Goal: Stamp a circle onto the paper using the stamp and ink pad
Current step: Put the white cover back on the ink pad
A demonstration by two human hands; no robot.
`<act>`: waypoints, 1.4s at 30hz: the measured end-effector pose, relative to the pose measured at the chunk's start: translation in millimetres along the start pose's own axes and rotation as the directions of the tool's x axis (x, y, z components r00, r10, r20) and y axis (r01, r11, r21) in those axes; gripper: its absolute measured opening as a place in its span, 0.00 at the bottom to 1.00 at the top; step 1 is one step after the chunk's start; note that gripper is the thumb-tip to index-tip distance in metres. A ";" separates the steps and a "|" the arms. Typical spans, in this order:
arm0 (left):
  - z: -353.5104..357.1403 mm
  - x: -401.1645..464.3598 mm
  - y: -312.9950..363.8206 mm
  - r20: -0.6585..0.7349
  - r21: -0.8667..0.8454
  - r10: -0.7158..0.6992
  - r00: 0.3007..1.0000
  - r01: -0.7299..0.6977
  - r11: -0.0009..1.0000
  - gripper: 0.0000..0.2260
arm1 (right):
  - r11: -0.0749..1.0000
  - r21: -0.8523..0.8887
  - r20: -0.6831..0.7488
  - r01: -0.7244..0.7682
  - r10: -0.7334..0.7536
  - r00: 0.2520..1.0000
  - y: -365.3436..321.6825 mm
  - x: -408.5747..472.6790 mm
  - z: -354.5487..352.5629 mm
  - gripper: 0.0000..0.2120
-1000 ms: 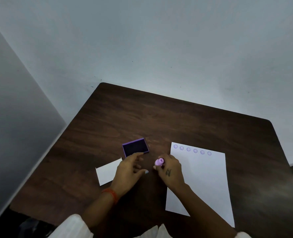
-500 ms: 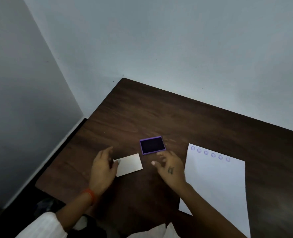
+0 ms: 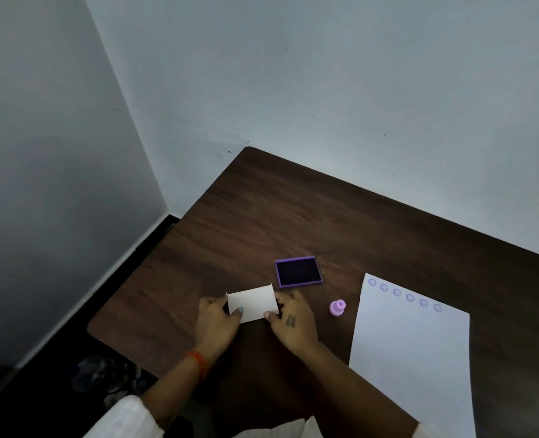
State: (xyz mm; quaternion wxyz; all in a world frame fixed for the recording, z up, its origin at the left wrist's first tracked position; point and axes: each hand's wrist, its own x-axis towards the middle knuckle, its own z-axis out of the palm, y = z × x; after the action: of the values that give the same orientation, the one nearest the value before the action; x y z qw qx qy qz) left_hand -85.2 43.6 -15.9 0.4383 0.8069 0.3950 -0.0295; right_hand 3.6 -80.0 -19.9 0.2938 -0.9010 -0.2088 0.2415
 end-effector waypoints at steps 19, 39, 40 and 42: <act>42.1 19.8 92.1 0.008 -0.159 0.031 0.999 -0.029 0.987 0.23 | 0.971 0.199 -0.312 -0.134 0.193 0.930 26.5 35.8 -70.7 0.12; 68.4 28.7 92.6 0.003 -0.074 -0.079 0.997 0.079 0.994 0.25 | 0.964 0.140 -0.267 -0.227 0.257 0.929 41.5 52.0 -62.9 0.13; 69.0 29.3 92.3 0.002 -0.074 -0.087 0.996 0.087 0.993 0.25 | 0.964 0.138 -0.266 -0.227 0.257 0.929 42.0 52.4 -62.6 0.13; 69.9 30.4 92.1 0.002 -0.075 -0.103 0.995 0.103 0.992 0.24 | 0.966 0.130 -0.266 -0.223 0.251 0.931 43.2 53.0 -62.0 0.13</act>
State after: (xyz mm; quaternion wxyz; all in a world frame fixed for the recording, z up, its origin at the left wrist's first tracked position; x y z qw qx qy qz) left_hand 17.6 -16.9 -7.8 0.4658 0.7684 0.4373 -0.0365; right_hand 90.5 -111.1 -19.6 0.3326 -0.9292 -0.0427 0.1553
